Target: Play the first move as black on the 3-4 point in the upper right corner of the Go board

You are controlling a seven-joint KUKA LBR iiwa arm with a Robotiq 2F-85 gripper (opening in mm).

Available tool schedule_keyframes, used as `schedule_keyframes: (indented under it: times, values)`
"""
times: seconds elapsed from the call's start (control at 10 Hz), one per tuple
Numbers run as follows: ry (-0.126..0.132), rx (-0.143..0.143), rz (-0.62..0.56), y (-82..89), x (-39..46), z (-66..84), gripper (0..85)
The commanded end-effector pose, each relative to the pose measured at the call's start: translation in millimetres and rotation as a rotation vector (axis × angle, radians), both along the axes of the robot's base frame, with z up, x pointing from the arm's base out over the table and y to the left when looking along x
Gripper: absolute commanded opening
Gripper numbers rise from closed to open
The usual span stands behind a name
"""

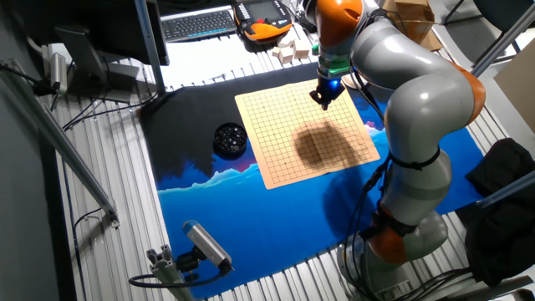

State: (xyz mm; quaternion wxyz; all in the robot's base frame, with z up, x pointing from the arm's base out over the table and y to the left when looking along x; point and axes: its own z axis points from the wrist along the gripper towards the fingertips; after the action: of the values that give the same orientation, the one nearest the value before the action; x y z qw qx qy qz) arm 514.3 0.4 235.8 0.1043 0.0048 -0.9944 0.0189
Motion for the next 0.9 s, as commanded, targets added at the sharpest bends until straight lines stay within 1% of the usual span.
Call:
schedule_keyframes:
  times: [0.0, 0.1, 0.2, 0.3, 0.4, 0.5, 0.6, 0.7, 0.8]
  values:
    - [0.002, -0.002, 0.001, 0.0, 0.0, -0.2, 0.0]
    - [-0.004, 0.004, -0.014, 0.0, 0.0, -0.2, 0.0]
    - [-0.008, 0.002, -0.021, 0.0, 0.0, -0.2, 0.0]
    - [-0.106, 0.029, -0.056, 0.0, 0.0, -0.2, 0.0]
    - [-0.08, 0.09, -0.119, 0.0, 0.0, -0.2, 0.0]
    - [-0.092, 0.136, -0.153, 0.0, 0.0, -0.2, 0.0]
    - [-0.104, 0.154, -0.133, 0.0, 0.0, -0.2, 0.0]
    - [-0.063, 0.207, -0.123, 0.0, 0.0, -0.2, 0.0]
    - [-0.066, 0.18, -0.09, 0.0, 0.0, -0.2, 0.0]
